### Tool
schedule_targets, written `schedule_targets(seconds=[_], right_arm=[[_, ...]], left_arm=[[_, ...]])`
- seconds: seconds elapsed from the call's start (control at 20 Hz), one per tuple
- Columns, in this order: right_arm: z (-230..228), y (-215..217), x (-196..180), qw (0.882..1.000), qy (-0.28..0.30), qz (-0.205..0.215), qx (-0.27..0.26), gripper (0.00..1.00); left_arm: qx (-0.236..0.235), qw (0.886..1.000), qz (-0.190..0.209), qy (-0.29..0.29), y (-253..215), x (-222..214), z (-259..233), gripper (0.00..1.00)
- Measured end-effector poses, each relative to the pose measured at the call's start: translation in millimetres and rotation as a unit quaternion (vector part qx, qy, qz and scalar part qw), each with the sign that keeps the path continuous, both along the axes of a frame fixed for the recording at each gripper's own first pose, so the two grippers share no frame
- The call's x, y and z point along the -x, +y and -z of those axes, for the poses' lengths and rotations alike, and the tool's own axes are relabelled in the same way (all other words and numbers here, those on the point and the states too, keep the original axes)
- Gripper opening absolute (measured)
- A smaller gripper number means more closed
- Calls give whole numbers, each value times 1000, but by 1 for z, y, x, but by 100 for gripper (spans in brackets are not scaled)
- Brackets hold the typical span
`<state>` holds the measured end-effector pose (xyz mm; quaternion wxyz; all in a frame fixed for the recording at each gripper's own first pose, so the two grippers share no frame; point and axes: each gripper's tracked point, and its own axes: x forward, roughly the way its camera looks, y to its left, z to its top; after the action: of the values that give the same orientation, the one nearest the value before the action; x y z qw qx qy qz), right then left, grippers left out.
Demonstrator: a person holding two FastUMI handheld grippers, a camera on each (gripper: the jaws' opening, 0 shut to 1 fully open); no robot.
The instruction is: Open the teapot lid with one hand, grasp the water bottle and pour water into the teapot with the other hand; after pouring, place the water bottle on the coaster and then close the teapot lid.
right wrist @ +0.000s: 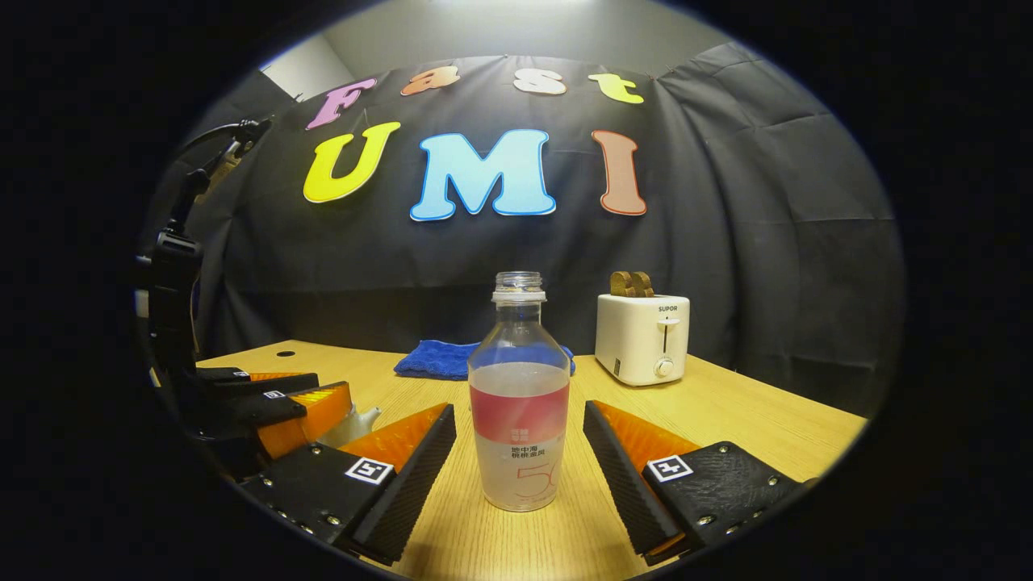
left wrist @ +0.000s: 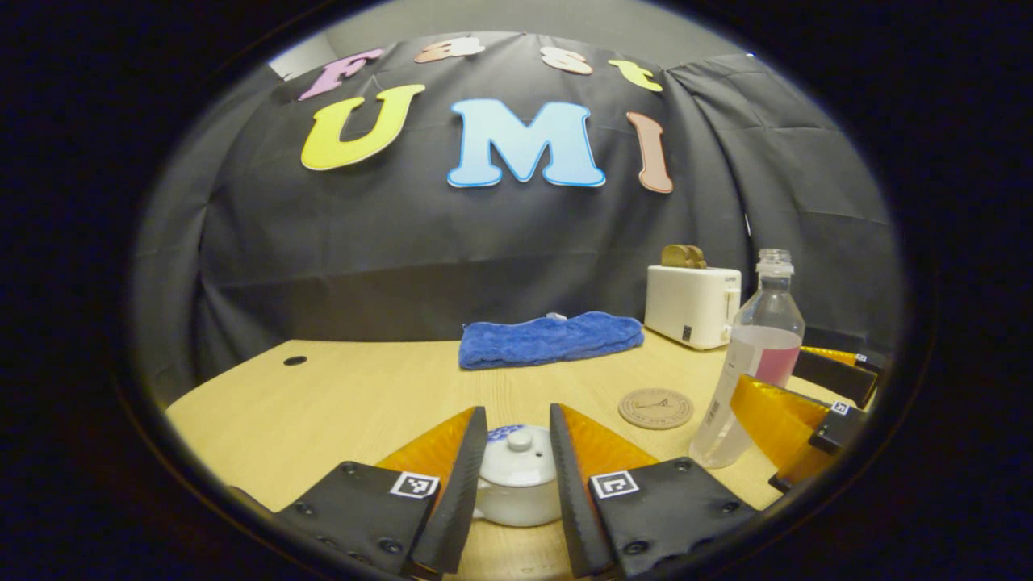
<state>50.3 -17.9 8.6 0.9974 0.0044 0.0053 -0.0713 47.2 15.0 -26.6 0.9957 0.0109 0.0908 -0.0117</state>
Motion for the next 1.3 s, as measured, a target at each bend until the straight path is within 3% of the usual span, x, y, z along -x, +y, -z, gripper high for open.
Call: schedule_targets(seconds=[0.15,0.2,0.25,0.55,0.6,0.65,0.8,0.9,1.0,1.05,1.3], right_arm=[[1,0,0,1000,0,0,0,98],[0,0,0,1000,0,0,0,98],[1,0,0,1000,0,-1,0,98],[2,1,-3,1000,7,-6,-2,98],[3,0,-5,1000,9,-5,-2,98],[5,0,-5,1000,11,-5,-2,98],[6,2,-8,1000,21,-8,-4,98],[7,0,-9,1000,25,-5,-5,84],[7,-1,-9,1000,24,-1,-2,84],[7,1,-9,1000,26,0,1,77],[8,6,-14,999,39,-2,23,76]], left_arm=[[7,1000,2,-4,-2,4,-4,35],[11,1000,-8,-15,-2,13,-11,34],[10,1000,-14,-16,1,3,-10,21],[28,996,-20,-83,7,13,-31,21],[21,996,-26,-78,8,14,-34,20],[20,997,-24,-78,8,16,-27,12],[30,996,-19,-80,8,16,-31,12],[39,995,-21,-88,13,21,-34,12],[51,992,-22,-110,16,26,-45,12],[51,991,-25,-117,20,29,-47,12],[38,993,-27,-113,34,42,-44,11]])
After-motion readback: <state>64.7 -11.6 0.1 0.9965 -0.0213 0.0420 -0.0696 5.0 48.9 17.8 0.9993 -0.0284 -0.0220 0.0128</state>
